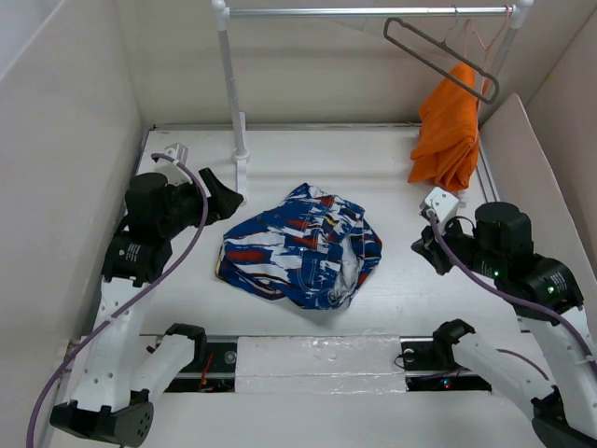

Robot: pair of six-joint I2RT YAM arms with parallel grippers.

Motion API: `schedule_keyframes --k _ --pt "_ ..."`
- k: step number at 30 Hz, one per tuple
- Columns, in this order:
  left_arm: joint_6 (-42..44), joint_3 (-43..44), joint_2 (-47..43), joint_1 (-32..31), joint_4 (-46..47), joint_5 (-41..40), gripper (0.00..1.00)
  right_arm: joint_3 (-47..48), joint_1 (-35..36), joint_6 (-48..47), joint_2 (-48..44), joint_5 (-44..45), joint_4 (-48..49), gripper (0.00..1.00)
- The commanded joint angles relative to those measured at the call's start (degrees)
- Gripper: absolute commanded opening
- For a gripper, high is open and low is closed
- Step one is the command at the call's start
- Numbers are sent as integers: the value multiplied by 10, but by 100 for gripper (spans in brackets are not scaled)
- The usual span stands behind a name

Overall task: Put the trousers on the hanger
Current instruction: Flatten out the trousers at the center of the board.

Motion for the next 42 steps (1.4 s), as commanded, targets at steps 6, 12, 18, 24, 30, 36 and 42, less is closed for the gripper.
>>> schedule_keyframes --k 6,12,18,24,30,36,42 --pt "-36 -71 -45 1 -113 -243 4 -45 3 -28 13 -27 25 0" --pt "-121 -161 -68 6 -125 -249 24 -105 8 -15 67 -61 129 17" --pt "-201 -275 -101 6 -66 -143 70 -144 67 -13 168 -63 242 80" --pt "-236 -348 -76 1 50 -77 70 -131 122 -35 284 -18 295 82" --pt "-217 -355 14 1 123 -89 71 -121 139 -29 379 -25 349 81" --pt "-221 -400 83 1 230 -76 54 -118 146 -9 425 -21 409 63" --pt "-215 -354 104 1 234 -137 0 -61 181 14 391 31 368 0"
